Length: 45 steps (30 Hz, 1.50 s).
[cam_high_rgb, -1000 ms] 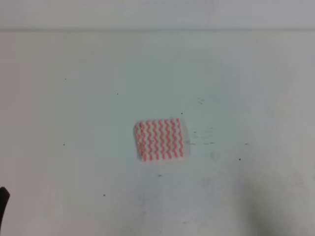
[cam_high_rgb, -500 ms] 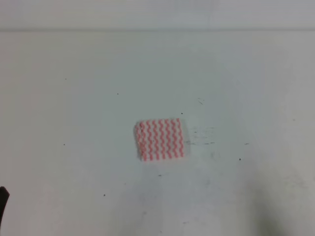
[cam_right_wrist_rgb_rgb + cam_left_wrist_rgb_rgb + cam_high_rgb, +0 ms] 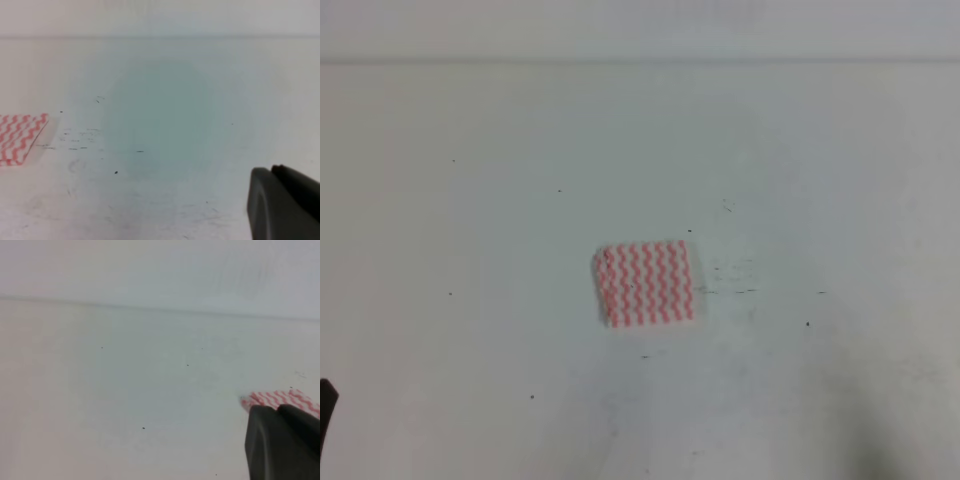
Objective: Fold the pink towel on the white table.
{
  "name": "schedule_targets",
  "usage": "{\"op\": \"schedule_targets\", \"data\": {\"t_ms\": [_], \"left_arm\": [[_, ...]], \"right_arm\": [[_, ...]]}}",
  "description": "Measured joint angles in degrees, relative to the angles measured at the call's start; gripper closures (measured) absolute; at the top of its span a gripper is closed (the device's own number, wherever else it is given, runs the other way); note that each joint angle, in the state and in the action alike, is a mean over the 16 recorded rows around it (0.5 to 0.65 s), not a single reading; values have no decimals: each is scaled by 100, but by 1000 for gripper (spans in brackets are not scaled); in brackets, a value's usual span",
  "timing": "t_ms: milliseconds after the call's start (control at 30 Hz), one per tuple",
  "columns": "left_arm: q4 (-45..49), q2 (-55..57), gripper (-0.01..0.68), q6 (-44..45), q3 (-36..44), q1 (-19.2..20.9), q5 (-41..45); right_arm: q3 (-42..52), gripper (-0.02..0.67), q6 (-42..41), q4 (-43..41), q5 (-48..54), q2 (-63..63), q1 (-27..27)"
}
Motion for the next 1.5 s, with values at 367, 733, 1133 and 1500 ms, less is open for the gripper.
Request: {"op": "schedule_targets", "data": {"t_ms": [367, 733, 1133, 1500], "left_arm": [[5, 6, 677, -3, 7, 0, -2], [43, -8, 677, -16, -7, 2, -78], [3448, -43, 677, -2867, 20, 633, 165], [5796, -782, 677, -5069, 40, 1680, 1279]], "right_arm": [[1, 665, -1, 3, 17, 11, -1], [0, 665, -1, 2, 11, 3, 0], [2, 665, -4, 7, 38, 40, -2], [2, 666, -4, 10, 38, 40, -2]]}}
